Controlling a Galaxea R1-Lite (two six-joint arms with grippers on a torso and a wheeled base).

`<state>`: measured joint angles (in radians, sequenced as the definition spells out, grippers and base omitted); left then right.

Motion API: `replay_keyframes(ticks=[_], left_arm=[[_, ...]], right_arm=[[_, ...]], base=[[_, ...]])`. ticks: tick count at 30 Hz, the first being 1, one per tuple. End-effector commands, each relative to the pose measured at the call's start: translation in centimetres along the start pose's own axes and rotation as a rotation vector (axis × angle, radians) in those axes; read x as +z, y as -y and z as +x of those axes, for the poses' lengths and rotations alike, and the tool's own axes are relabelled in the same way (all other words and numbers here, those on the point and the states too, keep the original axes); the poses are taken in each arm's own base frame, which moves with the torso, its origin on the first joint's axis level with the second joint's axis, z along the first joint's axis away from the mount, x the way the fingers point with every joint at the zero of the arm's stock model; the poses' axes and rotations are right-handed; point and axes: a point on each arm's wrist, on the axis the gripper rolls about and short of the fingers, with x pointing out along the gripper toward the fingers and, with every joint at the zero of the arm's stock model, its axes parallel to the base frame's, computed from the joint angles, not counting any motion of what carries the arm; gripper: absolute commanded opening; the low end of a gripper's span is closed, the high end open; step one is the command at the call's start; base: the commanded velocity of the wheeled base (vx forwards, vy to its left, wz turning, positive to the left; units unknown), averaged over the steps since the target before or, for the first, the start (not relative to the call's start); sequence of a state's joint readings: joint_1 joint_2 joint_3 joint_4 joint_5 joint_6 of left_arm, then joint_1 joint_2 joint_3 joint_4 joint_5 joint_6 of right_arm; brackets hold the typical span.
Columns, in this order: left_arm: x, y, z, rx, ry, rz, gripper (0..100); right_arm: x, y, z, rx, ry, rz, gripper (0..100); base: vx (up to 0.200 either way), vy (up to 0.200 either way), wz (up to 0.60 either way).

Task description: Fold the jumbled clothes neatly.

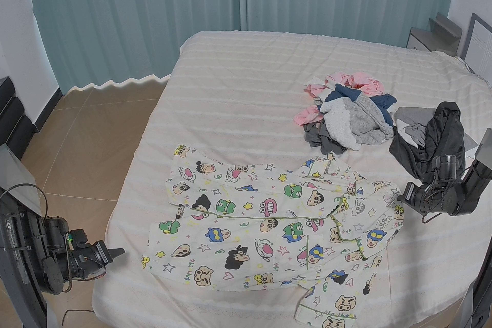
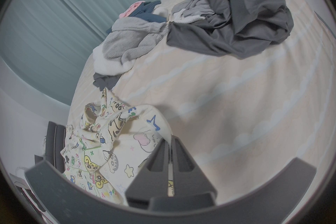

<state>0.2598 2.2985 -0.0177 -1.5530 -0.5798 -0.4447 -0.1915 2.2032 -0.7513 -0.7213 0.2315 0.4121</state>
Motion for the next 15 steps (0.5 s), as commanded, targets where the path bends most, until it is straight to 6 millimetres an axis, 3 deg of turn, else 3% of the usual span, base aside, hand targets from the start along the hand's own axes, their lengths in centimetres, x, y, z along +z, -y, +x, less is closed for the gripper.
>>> replay_keyframes(ticks=[1,15], left_arm=[[-0.1,0.1,-0.3,0.0,0.002,0.001,0],[-0.1,0.1,-0.3,-0.006,0.001,0.002,0]], right_arm=[[1.1,0.5,0.3,-0.006,0.038,0.008,0],[3.2,1.2,0.0,-0.046,0.12,0.0,0]], base=[[0.0,0.0,0.0],[0.0,0.0,0.0]])
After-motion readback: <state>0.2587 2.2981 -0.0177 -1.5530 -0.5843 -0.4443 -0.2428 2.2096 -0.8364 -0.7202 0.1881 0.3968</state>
